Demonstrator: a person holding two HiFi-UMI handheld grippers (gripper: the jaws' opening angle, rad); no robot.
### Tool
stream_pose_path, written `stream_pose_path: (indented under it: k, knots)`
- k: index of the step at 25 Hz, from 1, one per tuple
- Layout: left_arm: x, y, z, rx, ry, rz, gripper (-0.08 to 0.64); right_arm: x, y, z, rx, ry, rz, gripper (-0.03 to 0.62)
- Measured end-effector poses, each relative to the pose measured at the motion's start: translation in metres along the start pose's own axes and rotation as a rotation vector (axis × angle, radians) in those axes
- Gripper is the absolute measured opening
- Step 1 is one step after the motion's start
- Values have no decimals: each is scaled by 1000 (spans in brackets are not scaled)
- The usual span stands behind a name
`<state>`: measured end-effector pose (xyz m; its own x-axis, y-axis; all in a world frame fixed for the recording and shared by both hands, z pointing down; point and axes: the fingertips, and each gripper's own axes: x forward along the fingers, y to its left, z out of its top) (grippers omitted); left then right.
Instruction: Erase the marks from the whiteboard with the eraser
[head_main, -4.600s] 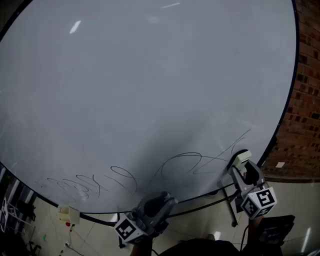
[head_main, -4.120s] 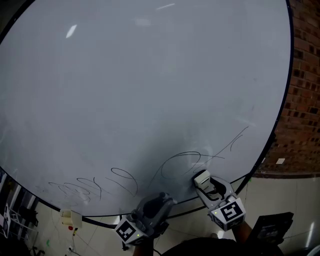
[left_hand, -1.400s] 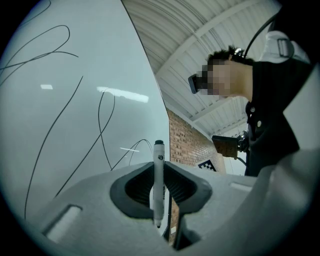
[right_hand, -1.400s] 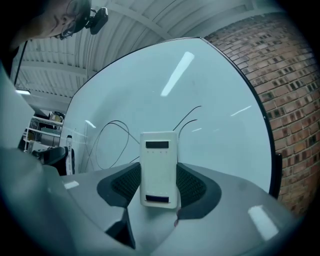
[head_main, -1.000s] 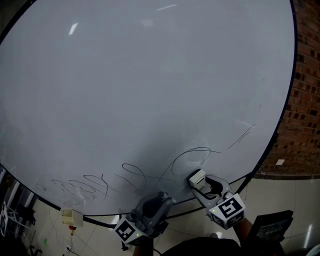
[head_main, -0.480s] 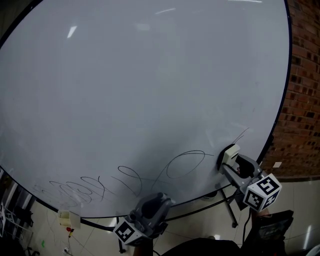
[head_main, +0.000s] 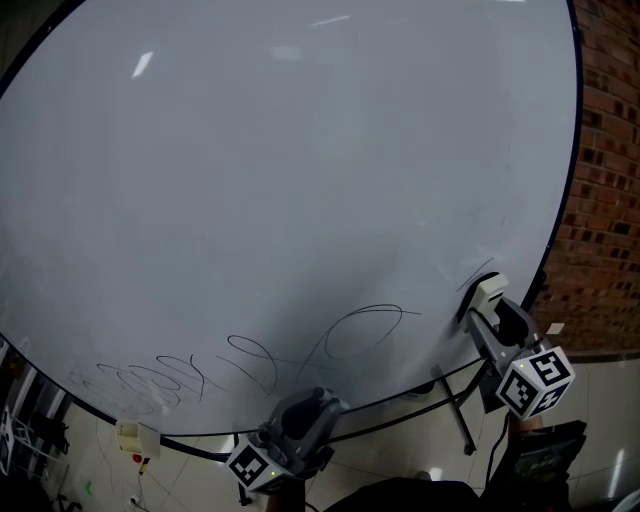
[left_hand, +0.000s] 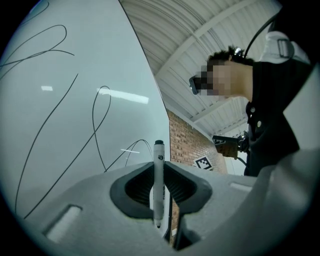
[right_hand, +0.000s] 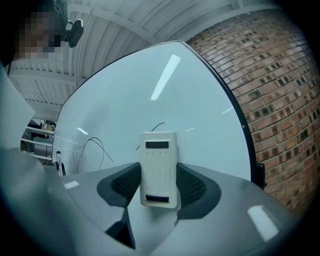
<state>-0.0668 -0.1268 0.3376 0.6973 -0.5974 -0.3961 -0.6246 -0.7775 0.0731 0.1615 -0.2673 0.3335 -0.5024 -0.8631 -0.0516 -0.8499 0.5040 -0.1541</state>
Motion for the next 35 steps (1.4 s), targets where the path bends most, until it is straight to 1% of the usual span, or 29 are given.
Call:
stream_pose_path:
  k: [3, 6, 8, 10, 12, 13, 16, 18, 19, 21, 23, 27, 29, 35]
  knots:
    - [4, -2, -1, -2, -1, -5, 61, 5, 20, -15, -22, 27, 48, 225]
    - [8, -3, -4, -1, 6, -11, 61, 11, 48, -35, -34, 72, 115, 225]
    - [10, -4, -4, 0, 6, -17, 61, 14, 64, -49, -31, 103, 159, 225]
    - [11, -5, -4, -2, 3, -20, 61, 15, 74, -57, -9, 118, 190, 225]
    - [13, -4, -4, 0, 0, -23, 61, 15, 78, -58, 7, 126, 215, 225]
    - [14, -4, -3, 2, -3, -26, 61, 15, 77, -58, -9, 135, 222, 225]
    - [18, -5, -2, 6, -10, -31, 61, 15, 70, -49, -99, 160, 228, 227]
    - [18, -5, -1, 8, -14, -28, 61, 13, 64, -37, -122, 149, 235, 227]
    - [18, -5, 0, 10, -15, -26, 61, 12, 59, -29, -118, 135, 237, 227]
    - [19, -4, 0, 14, -17, -23, 61, 9, 46, -9, -87, 99, 228, 227]
    - [18, -4, 0, 19, -15, -20, 61, 6, 27, 10, -51, 58, 199, 227]
    - [17, -2, 2, 25, -10, -9, 61, -4, -21, 42, 9, -32, 76, 227]
    - [17, -2, 2, 25, -6, -10, 61, -7, -37, 53, 11, -58, 26, 227]
    - [12, 0, 0, 25, 11, 2, 61, -7, -38, 56, 3, -75, -34, 225]
